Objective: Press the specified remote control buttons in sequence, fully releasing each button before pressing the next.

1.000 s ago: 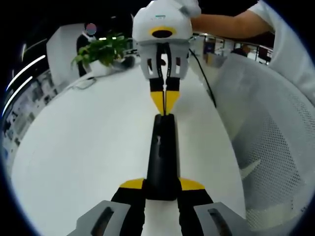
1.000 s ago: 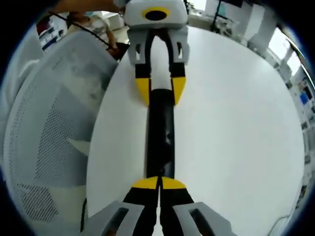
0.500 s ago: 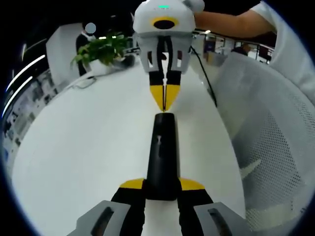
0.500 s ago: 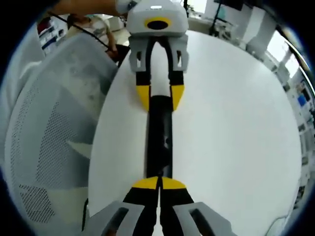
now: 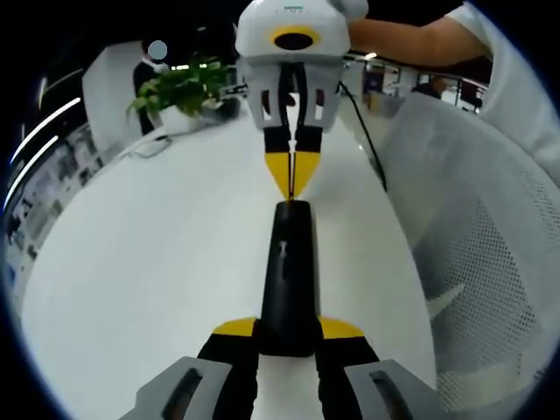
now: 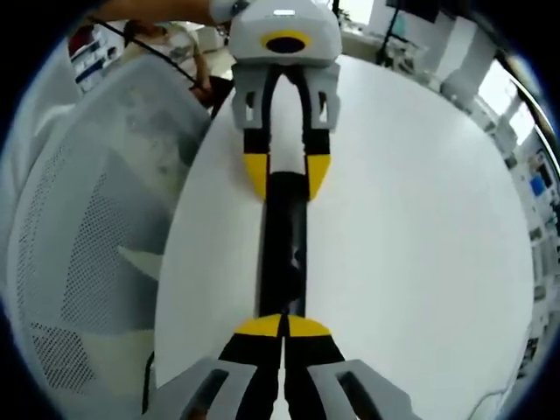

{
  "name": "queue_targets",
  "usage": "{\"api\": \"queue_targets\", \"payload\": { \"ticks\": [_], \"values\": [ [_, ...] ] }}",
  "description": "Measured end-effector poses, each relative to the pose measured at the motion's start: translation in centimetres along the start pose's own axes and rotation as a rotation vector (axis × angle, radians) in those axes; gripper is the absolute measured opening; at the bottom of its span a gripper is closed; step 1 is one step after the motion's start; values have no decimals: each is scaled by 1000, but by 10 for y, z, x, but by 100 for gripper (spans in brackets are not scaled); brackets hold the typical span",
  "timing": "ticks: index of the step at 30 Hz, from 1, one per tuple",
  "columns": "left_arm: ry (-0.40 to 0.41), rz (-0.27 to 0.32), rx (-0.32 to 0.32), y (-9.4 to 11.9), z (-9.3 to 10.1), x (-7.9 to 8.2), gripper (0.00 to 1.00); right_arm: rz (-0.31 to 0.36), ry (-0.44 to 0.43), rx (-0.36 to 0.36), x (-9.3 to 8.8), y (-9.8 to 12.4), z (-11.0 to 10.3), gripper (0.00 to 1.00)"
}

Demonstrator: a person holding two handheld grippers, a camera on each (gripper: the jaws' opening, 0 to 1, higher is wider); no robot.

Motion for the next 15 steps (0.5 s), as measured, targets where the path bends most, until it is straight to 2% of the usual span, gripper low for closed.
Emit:
{"api": "queue_targets", "payload": {
  "ticks": [15],
  "values": [
    [3, 7, 0, 0, -1, 0, 23, -12, 10, 25, 1, -9, 0, 0]
  ]
}}
Point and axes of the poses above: the point that each gripper's makers call its tool centre point, and the gripper's own axes: y roughly backward along the fingers, z roughly to its right, x roughly out of its top, the point moved 1 cm from there along y, roughly backward along the fingers, and after that the axes turned 13 degrees about z, right-handed, at the moved point
